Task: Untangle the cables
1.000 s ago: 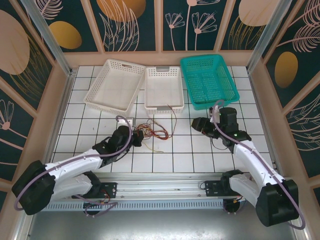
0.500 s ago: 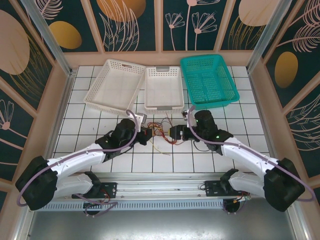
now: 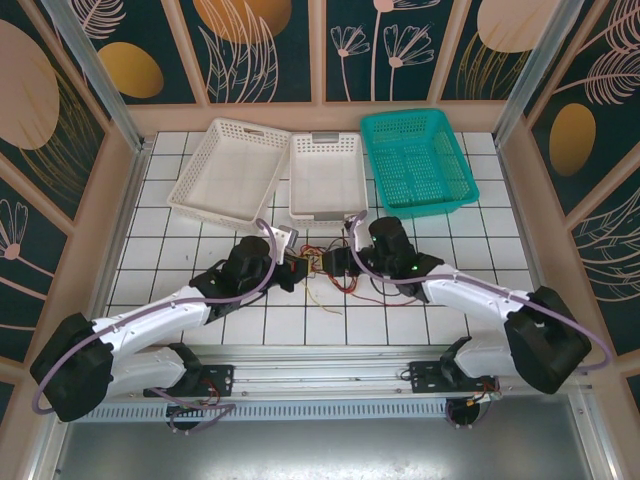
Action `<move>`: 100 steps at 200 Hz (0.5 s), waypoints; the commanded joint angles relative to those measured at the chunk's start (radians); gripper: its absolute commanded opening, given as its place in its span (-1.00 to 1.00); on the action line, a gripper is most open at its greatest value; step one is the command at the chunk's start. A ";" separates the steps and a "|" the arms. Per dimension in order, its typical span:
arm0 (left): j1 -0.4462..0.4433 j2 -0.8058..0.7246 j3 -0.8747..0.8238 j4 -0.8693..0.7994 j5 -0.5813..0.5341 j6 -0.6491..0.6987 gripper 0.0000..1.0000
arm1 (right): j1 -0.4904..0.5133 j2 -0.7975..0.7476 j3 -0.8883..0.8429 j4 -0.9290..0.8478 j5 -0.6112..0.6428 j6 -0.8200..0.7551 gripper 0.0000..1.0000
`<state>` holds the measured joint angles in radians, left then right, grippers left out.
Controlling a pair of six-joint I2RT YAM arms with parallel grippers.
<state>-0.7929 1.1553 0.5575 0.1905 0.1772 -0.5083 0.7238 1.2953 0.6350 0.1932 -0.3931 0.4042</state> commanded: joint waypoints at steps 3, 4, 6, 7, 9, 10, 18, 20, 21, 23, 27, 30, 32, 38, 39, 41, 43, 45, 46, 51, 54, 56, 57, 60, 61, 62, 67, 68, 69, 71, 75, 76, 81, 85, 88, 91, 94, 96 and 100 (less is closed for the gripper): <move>0.000 0.000 0.039 0.082 0.044 0.010 -1.00 | 0.015 0.028 0.029 0.063 0.021 -0.047 0.21; 0.000 0.000 0.039 0.082 0.046 0.011 -1.00 | 0.015 0.029 0.028 0.063 0.022 -0.048 0.21; 0.001 0.000 0.039 0.083 0.047 0.012 -1.00 | 0.015 0.031 0.029 0.063 0.025 -0.048 0.21; 0.000 0.000 0.039 0.084 0.049 0.012 -1.00 | 0.015 0.031 0.029 0.064 0.026 -0.048 0.21; 0.001 -0.002 0.038 0.084 0.051 0.012 -1.00 | 0.015 0.032 0.029 0.065 0.028 -0.048 0.21; 0.001 -0.002 0.039 0.085 0.053 0.012 -1.00 | 0.016 0.033 0.029 0.066 0.029 -0.048 0.21; 0.000 -0.005 0.038 0.087 0.068 0.013 -1.00 | 0.016 0.036 0.028 0.074 0.031 -0.049 0.20; 0.000 -0.005 0.039 0.088 0.069 0.013 -1.00 | 0.017 0.036 0.027 0.077 0.032 -0.049 0.19; 0.000 -0.005 0.038 0.088 0.071 0.013 -1.00 | 0.017 0.036 0.026 0.078 0.032 -0.048 0.19; 0.001 -0.006 0.038 0.089 0.074 0.013 -1.00 | 0.017 0.036 0.026 0.080 0.033 -0.048 0.17; 0.001 -0.007 0.037 0.091 0.077 0.013 -1.00 | 0.016 0.038 0.026 0.083 0.036 -0.048 0.10; 0.001 -0.009 0.037 0.092 0.080 0.013 -1.00 | 0.018 0.038 0.026 0.085 0.038 -0.047 0.04; 0.001 -0.010 0.036 0.092 0.082 0.013 -1.00 | 0.018 0.039 0.026 0.087 0.038 -0.047 0.00; 0.001 -0.015 0.034 0.097 0.092 0.014 -1.00 | 0.019 0.041 0.027 0.091 0.036 -0.045 -0.06; 0.001 -0.016 0.033 0.099 0.094 0.014 -1.00 | 0.019 0.041 0.027 0.093 0.036 -0.045 -0.06; 0.001 -0.018 0.031 0.102 0.097 0.013 -1.00 | 0.019 0.041 0.026 0.097 0.034 -0.044 -0.07; 0.001 -0.018 0.029 0.105 0.098 0.013 -1.00 | 0.019 0.040 0.027 0.099 0.034 -0.043 -0.07; 0.000 -0.021 0.028 0.110 0.102 0.012 -1.00 | 0.020 0.041 0.026 0.102 0.033 -0.042 -0.07; 0.001 -0.022 0.027 0.111 0.103 0.011 -1.00 | 0.020 0.042 0.026 0.104 0.032 -0.041 -0.06; 0.001 -0.026 0.021 0.121 0.107 0.006 -1.00 | 0.021 0.042 0.026 0.114 0.028 -0.041 -0.05; 0.000 -0.029 0.018 0.127 0.111 0.004 -1.00 | 0.022 0.042 0.026 0.118 0.025 -0.041 -0.05; 0.000 -0.030 0.017 0.130 0.112 0.003 -1.00 | 0.023 0.042 0.027 0.118 0.024 -0.042 -0.03; 0.001 -0.030 0.017 0.131 0.112 0.002 -1.00 | 0.024 0.041 0.028 0.118 0.024 -0.042 -0.03; 0.001 -0.033 0.015 0.133 0.113 0.002 -1.00 | 0.025 0.040 0.029 0.119 0.023 -0.044 -0.01; 0.000 -0.032 0.015 0.132 0.113 0.001 -1.00 | 0.026 0.039 0.029 0.118 0.023 -0.045 0.00; 0.001 -0.032 0.015 0.133 0.113 0.001 -1.00 | 0.026 0.038 0.029 0.118 0.023 -0.046 0.01; 0.001 -0.035 0.015 0.132 0.113 0.001 -1.00 | 0.029 0.032 0.028 0.120 0.023 -0.050 0.05; 0.001 -0.036 0.015 0.131 0.112 0.002 -1.00 | 0.029 0.031 0.028 0.122 0.022 -0.052 0.05; 0.001 -0.036 0.015 0.130 0.112 0.001 -1.00 | 0.030 0.030 0.027 0.122 0.022 -0.052 0.06; 0.001 -0.037 0.015 0.131 0.111 0.001 -1.00 | 0.031 0.026 0.025 0.124 0.022 -0.055 0.07; 0.001 -0.039 0.013 0.129 0.108 0.001 -1.00 | 0.033 0.019 0.020 0.130 0.019 -0.059 0.09; 0.001 -0.040 0.013 0.129 0.107 0.001 -1.00 | 0.034 0.018 0.019 0.132 0.019 -0.060 0.09; 0.001 -0.043 0.012 0.129 0.107 0.000 -1.00 | 0.035 0.009 0.011 0.141 0.013 -0.066 0.11; 0.001 -0.045 0.009 0.129 0.107 -0.002 -1.00 | 0.035 0.001 0.005 0.147 0.006 -0.071 0.12; 0.001 -0.047 0.009 0.129 0.105 -0.002 -1.00 | 0.037 -0.003 -0.001 0.149 0.002 -0.075 0.13; 0.001 -0.051 0.008 0.130 0.105 -0.003 -1.00 | 0.037 -0.009 -0.006 0.151 -0.001 -0.078 0.14; 0.000 -0.053 0.006 0.130 0.105 -0.005 -1.00 | 0.038 -0.014 -0.010 0.151 -0.003 -0.083 0.14; 0.001 -0.055 0.005 0.131 0.104 -0.005 -1.00 | 0.038 -0.017 -0.012 0.152 -0.004 -0.085 0.15; 0.001 -0.060 0.004 0.132 0.102 -0.008 -1.00 | 0.038 -0.022 -0.019 0.151 -0.002 -0.091 0.15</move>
<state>-0.7910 1.1328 0.5575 0.2352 0.2367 -0.5087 0.7433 1.3209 0.6338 0.2794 -0.3779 0.3630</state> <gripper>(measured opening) 0.061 0.566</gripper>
